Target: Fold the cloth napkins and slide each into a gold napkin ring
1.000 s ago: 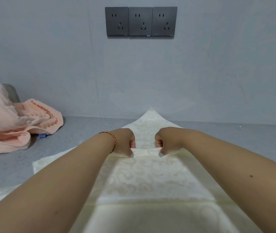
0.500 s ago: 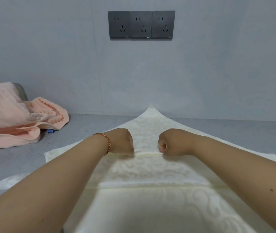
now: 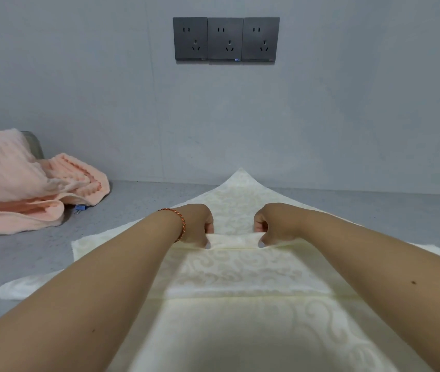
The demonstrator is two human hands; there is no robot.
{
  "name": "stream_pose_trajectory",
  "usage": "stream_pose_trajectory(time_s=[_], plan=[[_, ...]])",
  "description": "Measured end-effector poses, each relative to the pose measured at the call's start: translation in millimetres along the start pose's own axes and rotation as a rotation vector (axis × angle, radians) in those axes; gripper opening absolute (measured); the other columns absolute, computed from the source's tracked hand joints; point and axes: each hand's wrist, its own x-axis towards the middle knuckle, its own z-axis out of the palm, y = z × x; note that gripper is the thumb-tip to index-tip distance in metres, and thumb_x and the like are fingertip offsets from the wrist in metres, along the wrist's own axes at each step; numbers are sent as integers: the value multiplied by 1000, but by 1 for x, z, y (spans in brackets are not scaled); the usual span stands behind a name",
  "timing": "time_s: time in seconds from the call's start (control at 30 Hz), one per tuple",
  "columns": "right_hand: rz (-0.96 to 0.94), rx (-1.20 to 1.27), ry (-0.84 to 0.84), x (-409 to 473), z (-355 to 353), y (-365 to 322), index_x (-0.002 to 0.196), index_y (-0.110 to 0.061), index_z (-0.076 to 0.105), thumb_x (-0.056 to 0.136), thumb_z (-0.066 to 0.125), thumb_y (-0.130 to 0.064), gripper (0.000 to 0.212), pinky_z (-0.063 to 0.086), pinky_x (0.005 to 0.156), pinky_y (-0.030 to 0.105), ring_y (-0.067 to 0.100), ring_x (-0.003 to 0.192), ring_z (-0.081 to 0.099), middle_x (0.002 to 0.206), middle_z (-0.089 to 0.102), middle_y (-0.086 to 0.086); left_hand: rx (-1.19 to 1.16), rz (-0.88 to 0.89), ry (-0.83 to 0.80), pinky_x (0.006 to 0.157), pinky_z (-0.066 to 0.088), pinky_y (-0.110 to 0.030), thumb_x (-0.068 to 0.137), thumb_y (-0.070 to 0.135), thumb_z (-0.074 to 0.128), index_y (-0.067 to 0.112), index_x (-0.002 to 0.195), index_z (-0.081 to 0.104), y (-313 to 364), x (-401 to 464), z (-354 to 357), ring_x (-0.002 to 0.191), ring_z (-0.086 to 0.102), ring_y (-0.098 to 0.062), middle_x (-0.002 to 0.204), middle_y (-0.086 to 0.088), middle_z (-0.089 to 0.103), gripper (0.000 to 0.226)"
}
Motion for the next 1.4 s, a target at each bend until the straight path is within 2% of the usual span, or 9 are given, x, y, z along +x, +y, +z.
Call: stream_pose_trajectory(time_s=[0.17,0.37,0.5,0.6,0.73,0.87,1.1,1.27,1.4], plan=[[-90,-192,170,-17,11,-11,62,-27,38,73,54,-2,31,30,55,24,14,72,46,71,46,-10,-48,28,158,59,40,-20,75,7,68,25,61,56,2,-17,10,71,55,-10,70,14,56,26],[-130,-252,52,-28,11,-15,57,-24,39,72,52,-1,30,30,55,26,17,67,41,65,42,-7,15,29,54,86,52,-28,82,10,63,28,83,73,3,-31,9,92,62,-14,95,8,68,21],[-38,-38,63,-27,6,-10,50,-22,38,78,58,-10,36,31,53,27,16,54,37,53,41,-1,-42,-29,39,63,39,-24,85,29,60,23,54,52,4,-31,6,63,47,-16,62,4,51,33],[-8,86,-28,-23,2,-5,75,-21,63,78,74,-20,11,42,63,21,9,70,55,78,63,-7,-42,3,42,72,49,-22,81,27,71,21,76,70,6,-28,5,75,59,-10,73,9,63,7],[58,110,-114,-15,2,2,105,-25,56,76,78,-33,37,40,70,24,9,77,52,90,55,-11,10,-48,-33,92,50,-33,75,40,75,26,104,63,3,-21,4,96,60,-13,95,12,59,34],[33,71,-71,-19,5,0,82,-32,55,77,75,-33,21,41,68,22,8,76,52,85,55,-15,29,-36,-37,88,53,-33,73,40,73,25,91,66,4,-21,4,91,63,-14,91,12,64,24],[-85,-139,155,-44,18,-17,61,-27,38,72,53,-3,30,30,53,23,14,71,46,72,47,-10,-37,43,165,70,43,-23,76,17,75,26,66,57,8,-42,17,81,57,-15,77,13,58,22],[-164,-246,93,-63,15,-24,61,-28,37,74,49,2,35,31,57,23,13,73,43,70,43,-12,44,96,128,85,47,-22,82,2,61,19,97,73,12,-61,19,99,60,-16,105,3,67,25],[-105,-152,39,-71,12,-24,57,-26,45,77,52,-4,30,39,61,24,12,66,46,67,51,-10,2,57,19,92,50,-26,86,13,59,25,98,75,9,-69,16,99,61,-11,105,10,69,23]])
